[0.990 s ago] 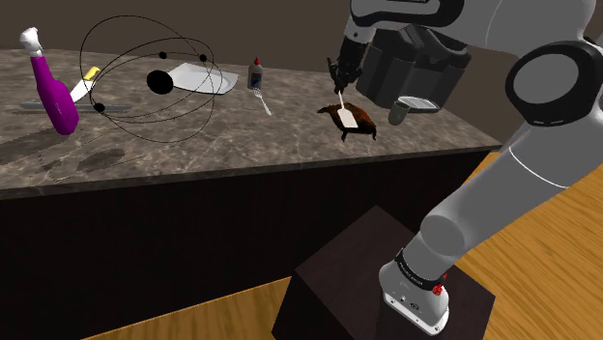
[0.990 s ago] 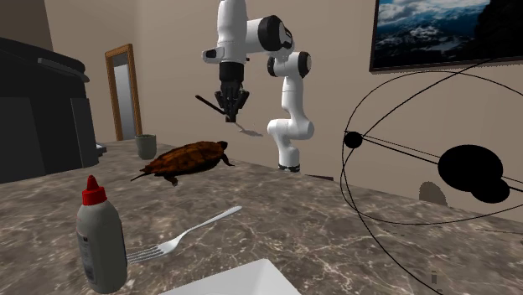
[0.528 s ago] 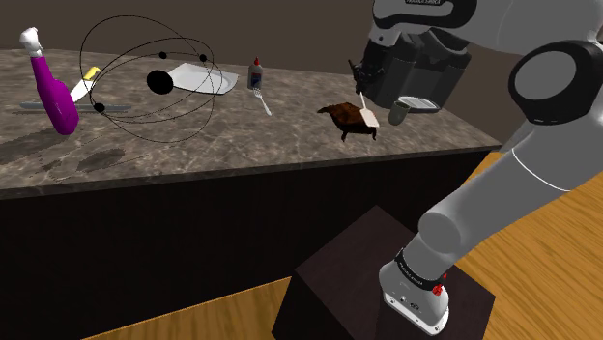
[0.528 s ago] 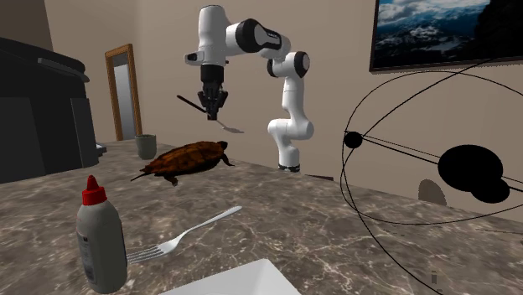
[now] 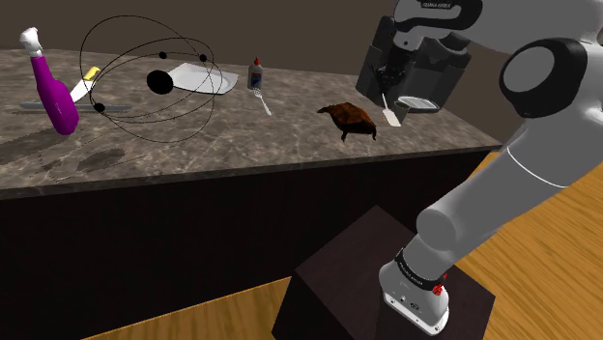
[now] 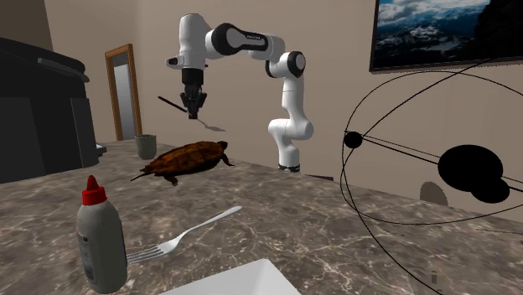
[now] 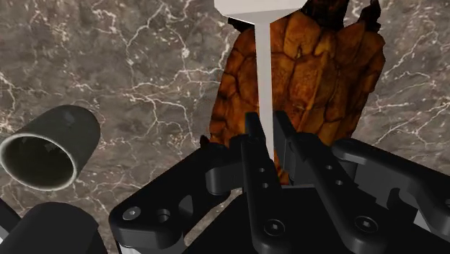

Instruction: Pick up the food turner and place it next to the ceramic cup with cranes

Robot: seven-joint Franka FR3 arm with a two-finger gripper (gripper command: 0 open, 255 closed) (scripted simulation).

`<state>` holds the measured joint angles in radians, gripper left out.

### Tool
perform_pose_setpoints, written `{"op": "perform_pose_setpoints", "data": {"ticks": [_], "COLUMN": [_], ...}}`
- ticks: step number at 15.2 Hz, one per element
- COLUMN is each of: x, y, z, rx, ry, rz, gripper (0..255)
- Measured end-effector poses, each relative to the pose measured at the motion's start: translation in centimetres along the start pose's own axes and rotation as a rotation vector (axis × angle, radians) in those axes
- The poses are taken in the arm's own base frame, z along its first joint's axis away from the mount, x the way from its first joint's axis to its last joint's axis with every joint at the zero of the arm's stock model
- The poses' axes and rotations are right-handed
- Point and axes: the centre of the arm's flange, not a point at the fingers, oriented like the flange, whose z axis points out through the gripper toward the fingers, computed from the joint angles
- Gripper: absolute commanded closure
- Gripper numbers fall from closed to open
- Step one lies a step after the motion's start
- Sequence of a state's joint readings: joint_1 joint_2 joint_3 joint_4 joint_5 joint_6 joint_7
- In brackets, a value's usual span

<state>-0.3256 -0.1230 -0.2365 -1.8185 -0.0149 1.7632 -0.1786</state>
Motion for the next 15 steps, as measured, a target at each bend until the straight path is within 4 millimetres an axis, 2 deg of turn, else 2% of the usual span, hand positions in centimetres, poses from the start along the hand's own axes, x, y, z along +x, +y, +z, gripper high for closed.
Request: {"op": "perform_pose_setpoints", "data": {"ticks": [4, 7, 15], "x": [-0.3, 0.1, 0.1], "y": [4.8, 9.2, 19.5], "z": [0.1, 0.0, 0.1], "rx": [0.000, 0.000, 0.000], "ry": [0.000, 0.000, 0.000], "rz": [-0.001, 0.001, 0.001], "gripper": [255, 255, 255]}}
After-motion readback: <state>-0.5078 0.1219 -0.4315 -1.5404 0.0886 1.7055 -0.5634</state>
